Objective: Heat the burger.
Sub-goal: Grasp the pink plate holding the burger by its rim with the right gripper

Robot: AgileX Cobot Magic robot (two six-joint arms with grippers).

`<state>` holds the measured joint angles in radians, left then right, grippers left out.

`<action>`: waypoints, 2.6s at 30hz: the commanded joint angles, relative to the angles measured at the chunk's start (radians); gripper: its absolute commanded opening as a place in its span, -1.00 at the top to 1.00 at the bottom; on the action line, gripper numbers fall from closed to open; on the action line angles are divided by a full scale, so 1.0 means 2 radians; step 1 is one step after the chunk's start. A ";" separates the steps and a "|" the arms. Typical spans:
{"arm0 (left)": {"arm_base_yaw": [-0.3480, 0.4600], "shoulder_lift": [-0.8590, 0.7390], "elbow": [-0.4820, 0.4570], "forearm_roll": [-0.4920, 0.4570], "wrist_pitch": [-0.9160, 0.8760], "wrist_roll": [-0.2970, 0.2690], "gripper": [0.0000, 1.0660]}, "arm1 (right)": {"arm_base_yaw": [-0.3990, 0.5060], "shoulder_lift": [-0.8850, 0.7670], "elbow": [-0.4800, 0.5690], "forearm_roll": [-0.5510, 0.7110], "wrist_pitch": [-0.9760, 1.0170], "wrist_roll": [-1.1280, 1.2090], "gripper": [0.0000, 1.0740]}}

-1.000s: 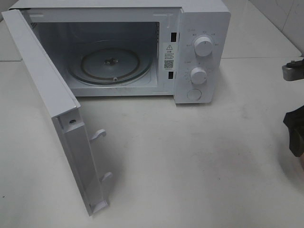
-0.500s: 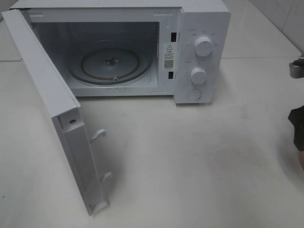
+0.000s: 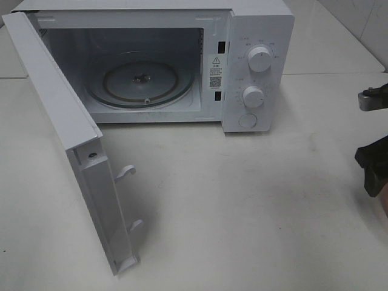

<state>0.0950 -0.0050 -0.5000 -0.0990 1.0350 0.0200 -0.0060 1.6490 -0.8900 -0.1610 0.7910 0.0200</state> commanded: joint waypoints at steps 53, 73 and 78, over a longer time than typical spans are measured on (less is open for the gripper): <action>-0.001 -0.012 0.002 -0.001 -0.004 -0.003 -0.83 | -0.036 0.069 0.065 -0.004 -0.111 0.042 1.00; -0.001 -0.012 0.002 -0.001 -0.004 -0.003 -0.83 | 0.046 0.029 0.065 -0.144 -0.055 0.178 1.00; -0.001 -0.012 0.002 -0.001 -0.004 -0.003 -0.83 | 0.065 0.013 0.066 -0.171 -0.034 0.202 1.00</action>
<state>0.0950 -0.0050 -0.5000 -0.0990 1.0350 0.0200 0.1030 1.6970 -0.7610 -0.4400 0.6910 0.3910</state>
